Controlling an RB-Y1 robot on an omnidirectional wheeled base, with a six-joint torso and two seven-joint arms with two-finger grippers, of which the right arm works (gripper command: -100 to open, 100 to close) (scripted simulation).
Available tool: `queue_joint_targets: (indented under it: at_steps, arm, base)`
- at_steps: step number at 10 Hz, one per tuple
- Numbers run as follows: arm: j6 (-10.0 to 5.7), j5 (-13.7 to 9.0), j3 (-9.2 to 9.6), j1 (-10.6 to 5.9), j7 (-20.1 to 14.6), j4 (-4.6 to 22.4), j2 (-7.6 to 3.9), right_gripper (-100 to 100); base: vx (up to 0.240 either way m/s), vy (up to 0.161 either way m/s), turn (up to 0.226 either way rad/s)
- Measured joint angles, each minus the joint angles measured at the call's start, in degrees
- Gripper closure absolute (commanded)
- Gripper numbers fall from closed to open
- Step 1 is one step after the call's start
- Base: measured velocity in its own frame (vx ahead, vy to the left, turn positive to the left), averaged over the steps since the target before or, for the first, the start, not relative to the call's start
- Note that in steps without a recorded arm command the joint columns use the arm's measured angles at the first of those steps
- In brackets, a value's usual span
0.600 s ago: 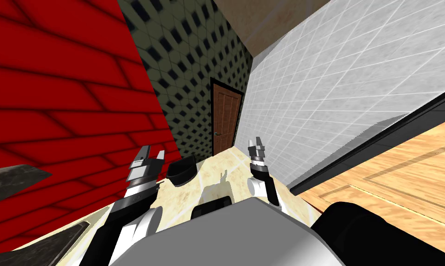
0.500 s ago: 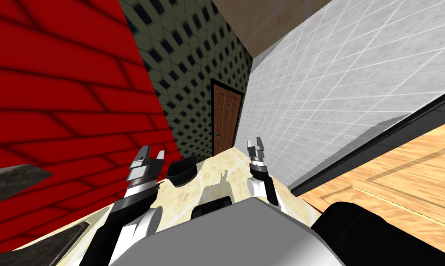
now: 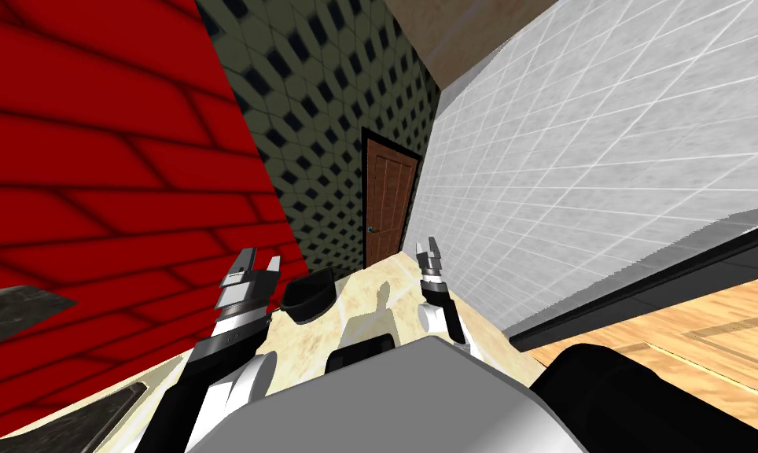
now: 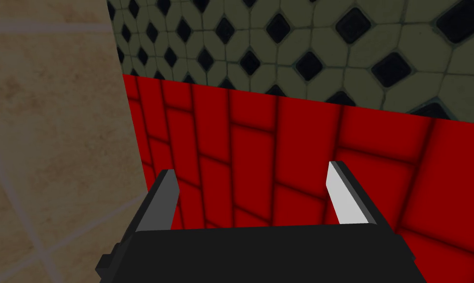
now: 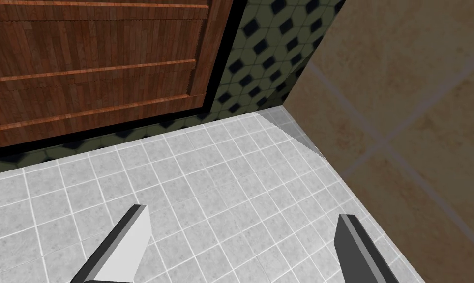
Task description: Pull the door open
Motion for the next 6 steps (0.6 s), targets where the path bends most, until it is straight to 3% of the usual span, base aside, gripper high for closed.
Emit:
queue_joint_targets:
  at_steps: [6]
  arm:
    - [-1.51,-0.32,0.98,-1.97,-0.98,6.72,-2.12,-100]
  base:
    - [0.092,-0.014,0.048]
